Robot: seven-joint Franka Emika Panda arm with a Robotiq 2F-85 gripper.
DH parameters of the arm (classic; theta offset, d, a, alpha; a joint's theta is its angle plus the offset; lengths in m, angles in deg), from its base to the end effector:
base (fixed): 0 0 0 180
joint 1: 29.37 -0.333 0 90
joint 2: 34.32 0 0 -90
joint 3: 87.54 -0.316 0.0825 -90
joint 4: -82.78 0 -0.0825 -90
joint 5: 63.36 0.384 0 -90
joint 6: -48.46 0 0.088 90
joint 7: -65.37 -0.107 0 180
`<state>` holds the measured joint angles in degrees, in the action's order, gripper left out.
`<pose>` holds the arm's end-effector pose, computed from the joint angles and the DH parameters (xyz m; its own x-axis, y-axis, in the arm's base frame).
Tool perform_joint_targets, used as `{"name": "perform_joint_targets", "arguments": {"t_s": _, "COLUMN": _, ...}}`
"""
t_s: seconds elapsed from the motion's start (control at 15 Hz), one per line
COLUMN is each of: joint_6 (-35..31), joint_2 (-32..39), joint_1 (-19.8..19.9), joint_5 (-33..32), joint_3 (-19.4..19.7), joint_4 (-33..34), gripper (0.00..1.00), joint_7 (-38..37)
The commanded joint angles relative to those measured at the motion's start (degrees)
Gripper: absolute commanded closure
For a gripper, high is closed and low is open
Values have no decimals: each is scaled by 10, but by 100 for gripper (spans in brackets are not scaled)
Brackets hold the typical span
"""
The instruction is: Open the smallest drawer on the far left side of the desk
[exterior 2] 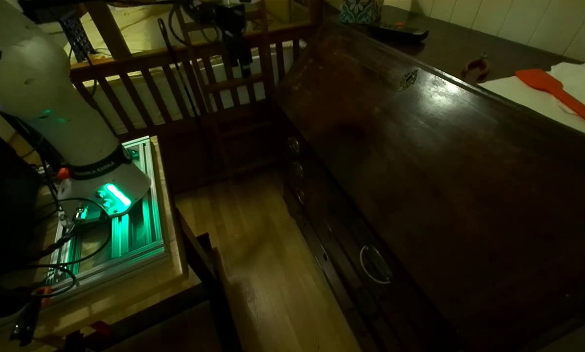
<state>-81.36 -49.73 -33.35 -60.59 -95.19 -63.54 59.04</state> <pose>0.4170 0.0861 0.3608 0.9982 0.0560 -0.0208 0.0560 -0.9984 0.0012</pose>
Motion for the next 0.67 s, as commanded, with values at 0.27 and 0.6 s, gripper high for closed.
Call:
{"name": "perform_joint_targets", "arguments": {"t_s": 0.27, "joint_6": -127, "joint_2": 137, "joint_1": -51, "joint_5": 0, "joint_3": -43, "joint_4": 15, "gripper": 0, "joint_7": -86}}
{"name": "perform_joint_targets", "arguments": {"t_s": 0.6, "joint_6": -173, "joint_2": 204, "joint_1": -62, "joint_5": 0, "joint_3": -44, "joint_4": 36, "gripper": 0, "joint_7": -98}}
